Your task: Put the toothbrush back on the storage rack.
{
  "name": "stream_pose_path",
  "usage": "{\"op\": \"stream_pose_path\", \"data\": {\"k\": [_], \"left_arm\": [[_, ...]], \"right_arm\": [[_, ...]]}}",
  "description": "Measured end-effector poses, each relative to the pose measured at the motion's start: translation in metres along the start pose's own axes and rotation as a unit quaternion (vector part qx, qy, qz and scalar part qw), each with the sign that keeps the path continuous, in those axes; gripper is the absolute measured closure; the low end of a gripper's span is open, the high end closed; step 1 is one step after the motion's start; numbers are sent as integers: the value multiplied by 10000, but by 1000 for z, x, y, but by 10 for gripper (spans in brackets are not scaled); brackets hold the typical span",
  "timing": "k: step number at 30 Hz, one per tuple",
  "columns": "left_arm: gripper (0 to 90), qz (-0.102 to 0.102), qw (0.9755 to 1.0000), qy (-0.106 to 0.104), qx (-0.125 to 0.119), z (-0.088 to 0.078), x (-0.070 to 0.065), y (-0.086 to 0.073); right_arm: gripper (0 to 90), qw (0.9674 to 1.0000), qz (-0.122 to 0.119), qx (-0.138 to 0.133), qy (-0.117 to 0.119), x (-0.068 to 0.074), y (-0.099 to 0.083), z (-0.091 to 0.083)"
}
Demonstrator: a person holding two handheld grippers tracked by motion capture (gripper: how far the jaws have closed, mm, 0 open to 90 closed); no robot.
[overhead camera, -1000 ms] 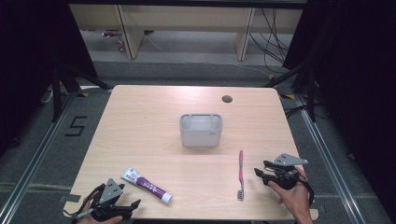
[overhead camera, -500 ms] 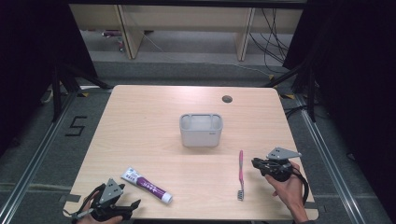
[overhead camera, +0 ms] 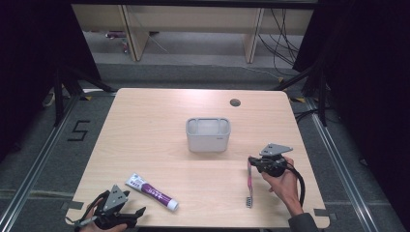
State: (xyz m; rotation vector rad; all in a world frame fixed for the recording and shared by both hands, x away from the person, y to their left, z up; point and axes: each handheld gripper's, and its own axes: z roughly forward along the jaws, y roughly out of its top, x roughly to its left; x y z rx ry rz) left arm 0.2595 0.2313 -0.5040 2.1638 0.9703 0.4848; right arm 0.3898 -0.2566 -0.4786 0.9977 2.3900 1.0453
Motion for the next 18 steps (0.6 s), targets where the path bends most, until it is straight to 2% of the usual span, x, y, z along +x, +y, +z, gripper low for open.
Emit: {"op": "stream_pose_path", "data": {"k": [3, 5, 7, 8, 9, 10, 11, 13, 16, 18], "left_arm": [[208, 39, 10000, 2, -34, 0, 1, 0], [209, 52, 10000, -12, -15, 0, 1, 0], [209, 17, 10000, 0, -3, 0, 0, 0], [210, 16, 10000, -13, 9, 0, 0, 0], [211, 26, 10000, -17, 33, 0, 0, 0], [214, 26, 10000, -17, 33, 0, 0, 0], [214, 15, 10000, -13, 61, -1, -1, 0], [214, 45, 10000, -30, 50, 0, 0, 0], [214, 54, 10000, -36, 45, 0, -1, 0], [214, 212, 9997, -5, 98, -1, 1, 1]], "right_arm": [[900, 9999, 74, 104, 16, 1, 3, 5], [900, 10000, -6, 87, 26, 0, 5, 13], [900, 9996, 135, 251, 55, 0, 5, 16], [900, 9994, 102, 305, 86, -1, 4, 19], [900, 9997, -53, 246, 59, -3, 4, 21], [900, 9997, -53, 246, 59, -3, 4, 21], [900, 9993, 134, 339, 48, -1, 4, 22], [900, 9994, 98, 342, 27, -4, 5, 26], [900, 9988, 198, 455, 35, -5, 5, 28], [900, 9985, 201, 515, 23, -5, 4, 32]]}}
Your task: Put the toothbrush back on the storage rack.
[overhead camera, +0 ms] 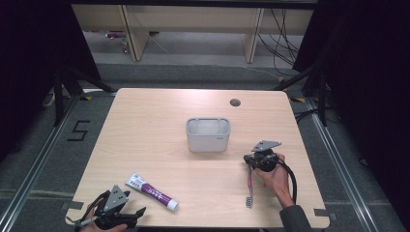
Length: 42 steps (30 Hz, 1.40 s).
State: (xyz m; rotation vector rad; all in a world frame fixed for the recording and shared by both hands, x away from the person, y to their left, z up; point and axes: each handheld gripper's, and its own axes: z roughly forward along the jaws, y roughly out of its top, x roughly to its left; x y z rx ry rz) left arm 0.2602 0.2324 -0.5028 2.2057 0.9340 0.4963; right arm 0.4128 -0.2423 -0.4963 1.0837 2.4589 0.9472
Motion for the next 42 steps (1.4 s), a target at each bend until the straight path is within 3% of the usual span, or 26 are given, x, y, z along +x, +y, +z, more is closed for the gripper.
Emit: {"op": "stream_pose_path", "data": {"k": [2, 4, 7, 9, 10, 13, 15, 16, 17, 19, 24, 25, 26, 27, 32, 33, 35, 36, 38, 41, 42], "left_arm": [[214, -21, 10000, -6, -6, 1, 0, 0], [213, -175, 9998, -22, -41, 2, -3, 0], [214, -66, 10000, -11, -24, 1, -2, 0], [214, -173, 9998, -24, -68, 1, -3, 0], [213, -141, 9999, -23, -73, 1, -2, -1], [214, -177, 9998, -25, -62, 1, -3, 0], [213, -64, 10000, -15, -13, 1, -2, 0], [214, -70, 10000, -13, -23, 1, -2, 0], [214, -77, 10000, -11, -26, 1, -2, 0], [214, -131, 9999, -27, -32, 1, -3, 0], [214, -96, 9999, -18, -25, 1, -2, 0], [213, -108, 9999, -26, -28, 1, -2, 0], [214, -136, 9999, -32, -31, 1, -3, 0], [214, -110, 9999, -21, -26, 1, -2, 0], [214, -80, 10000, -14, -19, 1, -2, 0], [214, -80, 10000, -13, -18, 1, -2, 0], [214, -130, 9999, -28, -31, 1, -3, 0], [214, -138, 9999, -30, -30, 1, -3, 0], [214, -132, 9999, -24, 9, 1, -3, 0], [214, -88, 10000, -18, -19, 1, -2, 0], [214, -134, 9999, -30, -35, 1, -3, 0]], "right_arm": [[900, 10000, -85, -4, -26, -1, 0, 2], [900, 10000, 19, 57, -49, -1, 0, 3], [900, 10000, 32, -10, -79, -3, -2, 5], [900, 9998, 119, 170, -66, -4, -2, 0], [900, 9999, 118, 61, -101, -5, -4, 1], [900, 9997, 193, 101, -107, -8, -6, -1], [900, 9998, 93, 100, -132, -11, -8, -2], [900, 9996, 172, 159, -123, -11, -9, -2], [900, 9998, 88, 149, -92, -13, -10, -2], [900, 9991, 290, 306, -76, -13, -12, -7], [900, 9994, 212, 249, -136, -20, -19, -12], [900, 9984, 485, 277, -128, -19, -22, -16], [900, 9992, 276, 190, -219, -23, -24, -17], [900, 9988, 407, 206, -203, -24, -27, -21], [900, 9986, 367, 282, -268, -30, -35, -29], [900, 9981, 519, 216, -260, -30, -39, -32], [900, 9983, 438, 264, -265, -33, -44, -38], [900, 9986, 395, 159, -303, -34, -46, -39], [900, 9979, 472, 328, -300, -34, -50, -44], [900, 9978, 553, 234, -296, -35, -56, -47], [900, 9964, 736, 304, -277, -32, -57, -50]]}}
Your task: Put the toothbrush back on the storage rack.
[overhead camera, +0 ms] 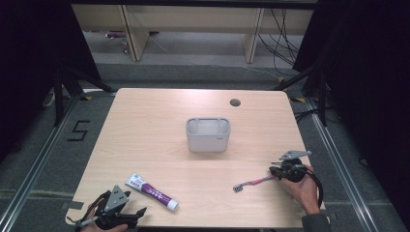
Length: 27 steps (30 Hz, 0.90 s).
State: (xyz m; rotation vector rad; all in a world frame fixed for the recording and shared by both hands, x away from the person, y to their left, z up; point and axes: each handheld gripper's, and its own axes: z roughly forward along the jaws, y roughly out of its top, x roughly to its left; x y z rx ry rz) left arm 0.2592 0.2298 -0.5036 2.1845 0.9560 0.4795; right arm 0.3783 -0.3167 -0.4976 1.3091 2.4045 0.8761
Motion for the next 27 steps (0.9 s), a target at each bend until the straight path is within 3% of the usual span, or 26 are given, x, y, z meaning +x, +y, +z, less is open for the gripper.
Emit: {"op": "stream_pose_path", "data": {"k": [4, 6, 7, 8, 9, 10, 11, 14, 20, 21, 22, 27], "left_arm": [[214, 54, 10000, 17, 14, 0, 1, 0], [214, 0, 10000, 9, -6, 0, 0, 0], [214, 27, 10000, 24, 2, 0, 0, 0], [214, 54, 10000, 28, 5, 0, 1, 0], [214, 30, 10000, 18, -3, 0, 0, 0], [214, 0, 10000, 11, -6, 0, 0, 0], [214, 0, 10000, 11, -6, 0, 0, 0], [214, 51, 10000, 26, 7, 0, 1, 0], [214, 44, 10000, 27, 4, -1, 1, 0], [214, 161, 9999, 37, -29, 0, 2, 1], [214, -28, 10000, 49, -67, 0, 0, 0], [214, 61, 10000, 25, 16, -1, 1, 0]], "right_arm": [[900, 9999, -63, 100, -20, 0, -6, -7], [900, 9995, -271, 131, -24, -1, -8, -10], [900, 9998, -148, 152, -2, 2, -10, -11], [900, 9995, -273, 153, 7, 1, -11, -12], [900, 9995, -117, 294, 26, 4, -12, -15], [900, 9995, -265, 142, -6, 3, -14, -13], [900, 9997, -114, 223, 40, 5, -15, -16], [900, 9994, -248, 217, 38, 6, -16, -18], [900, 9992, -200, 332, 123, 19, -21, -22], [900, 9991, -206, 343, 166, 21, -21, -24], [900, 9990, -236, 345, 180, 21, -22, -25], [900, 9982, -376, 442, 173, 28, -23, -30]]}}
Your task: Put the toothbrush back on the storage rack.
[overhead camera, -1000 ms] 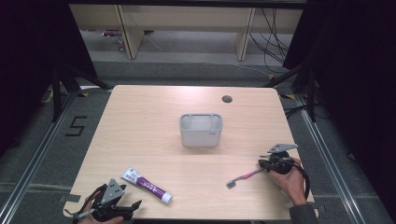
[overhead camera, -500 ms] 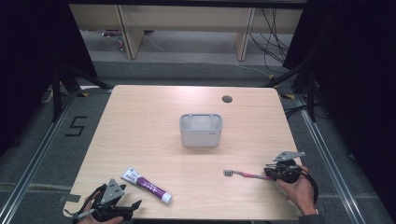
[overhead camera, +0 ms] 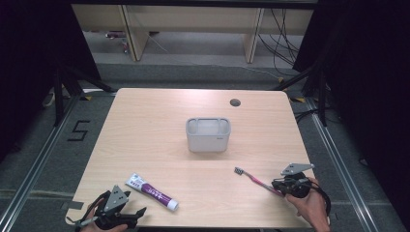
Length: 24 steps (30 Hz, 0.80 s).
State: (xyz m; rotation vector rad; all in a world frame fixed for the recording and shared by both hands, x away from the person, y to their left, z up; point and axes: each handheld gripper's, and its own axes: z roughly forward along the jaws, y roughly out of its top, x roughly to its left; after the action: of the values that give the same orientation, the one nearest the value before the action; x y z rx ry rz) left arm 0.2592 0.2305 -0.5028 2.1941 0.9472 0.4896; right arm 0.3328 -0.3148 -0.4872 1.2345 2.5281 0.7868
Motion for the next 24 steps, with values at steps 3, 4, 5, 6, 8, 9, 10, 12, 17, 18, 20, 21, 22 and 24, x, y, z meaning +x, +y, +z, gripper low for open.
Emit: {"op": "stream_pose_path", "data": {"k": [3, 4, 5, 6, 8, 9, 10, 12, 17, 18, 20, 21, 22, 24], "left_arm": [[215, 21, 10000, -17, -25, 1, 1, 0], [215, -51, 10000, -7, -15, 0, -1, 0], [215, 15, 10000, 11, 38, 0, 0, 0], [215, -5, 10000, -3, 17, 0, 0, 0], [215, -36, 10000, -7, 26, 0, -1, 0], [215, -56, 10000, -16, -4, 1, -1, 0], [215, -56, 10000, -16, -4, 1, -1, 0], [215, -53, 10000, -23, -8, 1, -1, 0], [215, -62, 10000, -26, -8, 1, -1, 0], [215, -62, 10000, -26, -8, 1, -1, 0], [215, -32, 10000, -13, 0, 1, 0, 0], [215, -44, 10000, -20, -3, 1, 0, 0], [215, -44, 10000, -20, -3, 1, 0, 0], [215, -117, 9999, -24, -30, 1, -1, 0]], "right_arm": [[900, 9999, -115, 44, 33, 2, -1, -1], [900, 9999, 74, 59, 38, 7, -1, -1], [900, 9999, -88, 98, 31, 4, 0, -3], [900, 9999, 82, 62, 49, 7, 0, -4], [897, 9998, -154, 94, 24, 4, 1, -6], [866, 9998, -191, 51, -33, 6, 5, -7], [866, 9998, -191, 51, -33, 6, 5, -7], [799, 9990, -416, 144, -114, 10, 14, -8], [755, 9966, -662, 450, -176, 17, 24, -8], [755, 9966, -662, 450, -176, 17, 24, -8], [741, 9951, -767, 590, -196, 20, 29, -6], [737, 9951, -704, 670, -194, 23, 30, -6], [737, 9951, -704, 670, -194, 23, 30, -6], [734, 9922, -934, 796, -223, 23, 33, -3]]}}
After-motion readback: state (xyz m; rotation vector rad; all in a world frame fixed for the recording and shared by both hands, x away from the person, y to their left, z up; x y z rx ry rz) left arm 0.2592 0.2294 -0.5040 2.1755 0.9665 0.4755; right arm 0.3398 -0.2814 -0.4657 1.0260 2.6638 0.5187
